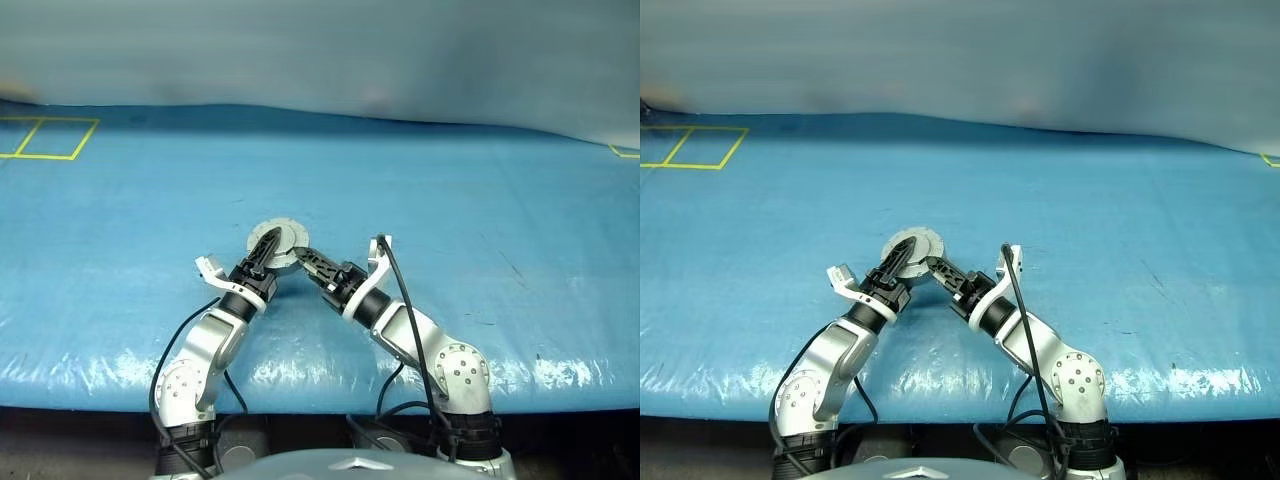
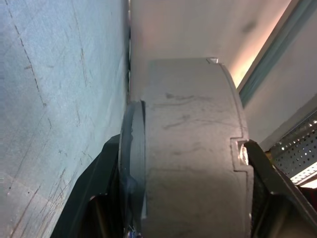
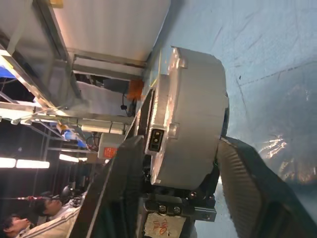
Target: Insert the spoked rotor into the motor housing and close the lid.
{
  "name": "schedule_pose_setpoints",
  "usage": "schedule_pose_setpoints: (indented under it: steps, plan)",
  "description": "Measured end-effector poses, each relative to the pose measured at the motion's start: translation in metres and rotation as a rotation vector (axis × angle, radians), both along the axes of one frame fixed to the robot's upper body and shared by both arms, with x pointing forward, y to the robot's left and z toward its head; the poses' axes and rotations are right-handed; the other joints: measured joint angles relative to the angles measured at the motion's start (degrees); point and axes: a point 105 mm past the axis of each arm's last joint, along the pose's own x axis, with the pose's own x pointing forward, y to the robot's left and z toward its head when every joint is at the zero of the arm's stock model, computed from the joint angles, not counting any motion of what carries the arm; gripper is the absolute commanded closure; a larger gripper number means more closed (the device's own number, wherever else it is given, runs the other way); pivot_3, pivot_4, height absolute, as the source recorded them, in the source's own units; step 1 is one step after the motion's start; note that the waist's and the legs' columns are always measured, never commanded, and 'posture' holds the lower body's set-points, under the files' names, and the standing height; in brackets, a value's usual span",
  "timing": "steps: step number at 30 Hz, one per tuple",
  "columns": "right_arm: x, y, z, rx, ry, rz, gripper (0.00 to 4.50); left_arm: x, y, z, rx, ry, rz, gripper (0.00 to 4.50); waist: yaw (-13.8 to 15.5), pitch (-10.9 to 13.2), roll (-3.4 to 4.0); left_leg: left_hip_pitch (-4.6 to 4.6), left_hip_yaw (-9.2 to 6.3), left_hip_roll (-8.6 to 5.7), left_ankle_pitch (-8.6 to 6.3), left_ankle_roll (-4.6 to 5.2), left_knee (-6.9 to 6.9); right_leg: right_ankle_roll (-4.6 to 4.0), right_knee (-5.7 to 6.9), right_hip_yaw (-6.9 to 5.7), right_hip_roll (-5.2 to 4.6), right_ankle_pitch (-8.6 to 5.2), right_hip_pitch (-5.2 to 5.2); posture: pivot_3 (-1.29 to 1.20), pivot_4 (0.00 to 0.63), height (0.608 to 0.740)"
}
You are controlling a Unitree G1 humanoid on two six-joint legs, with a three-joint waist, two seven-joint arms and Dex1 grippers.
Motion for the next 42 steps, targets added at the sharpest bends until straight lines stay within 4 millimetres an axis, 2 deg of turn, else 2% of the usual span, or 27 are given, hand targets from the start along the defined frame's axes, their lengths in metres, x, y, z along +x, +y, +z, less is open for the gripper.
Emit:
schedule_pose_setpoints:
  steps: [4,10,12,15,17,22,25,31,35,37,38,42]
  plan:
    - [0.006,-0.029,-0.01,-0.356,-0.153,-0.058,0.03,0.02,0.018,-0.012,0.067,0.053,0.07,2.15,0.5,0.0,-0.01,0.01,0.0,-0.02,0.01,0.01,0.14,0.23,0.03,-0.01,0.01,-0.1,0.04,0.0,0.15,0.74]
    - [0.007,-0.049,-0.025,-0.679,-0.284,-0.093,0.0,0.06,0.036,-0.014,0.216,0.06,0.076,2.15,1.3,0.0,-0.03,-0.03,-0.01,-0.04,0.02,0.02,0.17,0.29,0.01,0.01,0.03,-0.07,0.06,0.0,0.15,0.74]
    - [0.009,-0.057,-0.028,-0.802,-0.335,-0.129,0.0,0.078,0.042,-0.012,0.243,0.055,0.083,2.15,1.5,0.0,-0.06,-0.03,-0.01,-0.06,0.02,0.01,0.18,0.33,-0.01,0.01,0.03,-0.05,0.06,0.0,0.15,0.74]
    - [0.012,-0.075,-0.042,-1.054,-0.379,-0.21,0.0,0.108,0.049,-0.008,0.311,0.069,0.106,2.15,1.8,0.0,-0.09,-0.03,-0.01,-0.07,0.03,0.0,0.17,0.37,-0.02,0.0,0.03,-0.03,0.06,0.0,0.15,0.74]
    - [0.013,-0.084,-0.05,-1.159,-0.379,-0.259,0.0,0.124,0.049,-0.007,0.36,0.072,0.114,2.15,1.8,0.0,-0.1,-0.06,-0.01,-0.08,0.03,-0.01,0.13,0.38,-0.05,0.01,0.03,-0.02,0.04,0.0,0.15,0.74]
    - [0.011,-0.086,-0.059,-1.25,-0.379,-0.329,0.0,0.148,0.039,-0.005,0.445,0.071,0.097,2.15,1.7,0.1,-0.16,-0.07,-0.01,-0.09,0.04,-0.03,-0.17,0.63,-0.16,0.0,0.02,0.12,-0.02,0.0,0.15,0.74]
    - [0.008,-0.084,-0.063,-1.247,-0.364,-0.332,0.0,0.156,0.035,-0.005,0.505,0.079,0.096,2.15,1.3,0.1,-0.23,-0.07,-0.04,-0.09,0.05,-0.04,-0.29,0.64,-0.17,0.0,0.02,0.16,-0.04,0.0,0.15,0.74]
    - [0.004,-0.081,-0.067,-1.244,-0.357,-0.331,0.0,0.165,0.038,-0.003,0.588,0.145,0.144,2.15,1.0,0.1,-0.25,0.08,-0.04,-0.07,0.06,-0.06,-0.27,0.74,-0.09,0.0,0.02,0.1,0.06,0.0,0.15,0.74]
    - [0.004,-0.078,-0.066,-1.235,-0.362,-0.331,0.0,0.164,0.046,-0.009,0.639,0.209,0.171,0.81,0.4,0.1,-0.25,0.54,-0.02,-0.06,0.1,-0.14,-0.28,0.73,0.02,0.02,0.02,0.09,0.45,0.0,0.15,0.74]
    - [0.004,-0.076,-0.065,-1.224,-0.361,-0.331,0.0,0.162,0.051,-0.014,0.655,0.238,0.182,0.2,-0.1,0.0,-0.27,1.12,-0.01,-0.05,0.1,-0.16,-0.32,0.36,0.02,0.02,0.02,-0.13,0.94,0.0,0.15,0.74]
    - [0.004,-0.075,-0.065,-1.222,-0.363,-0.33,0.0,0.161,0.054,-0.016,0.666,0.253,0.185,0.03,-0.5,-0.1,-0.29,1.36,0.01,-0.03,0.07,-0.19,-0.33,0.33,0.02,0.02,0.02,-0.15,1.13,0.0,0.15,0.74]
    - [0.004,-0.07,-0.065,-1.206,-0.369,-0.315,0.0,0.154,0.071,-0.028,0.683,0.298,0.219,0.03,-1.8,-0.5,-0.24,2.18,0.13,0.04,-0.04,-0.36,-0.44,0.24,0.03,0.06,-0.01,-0.2,1.74,0.0,0.15,0.74]
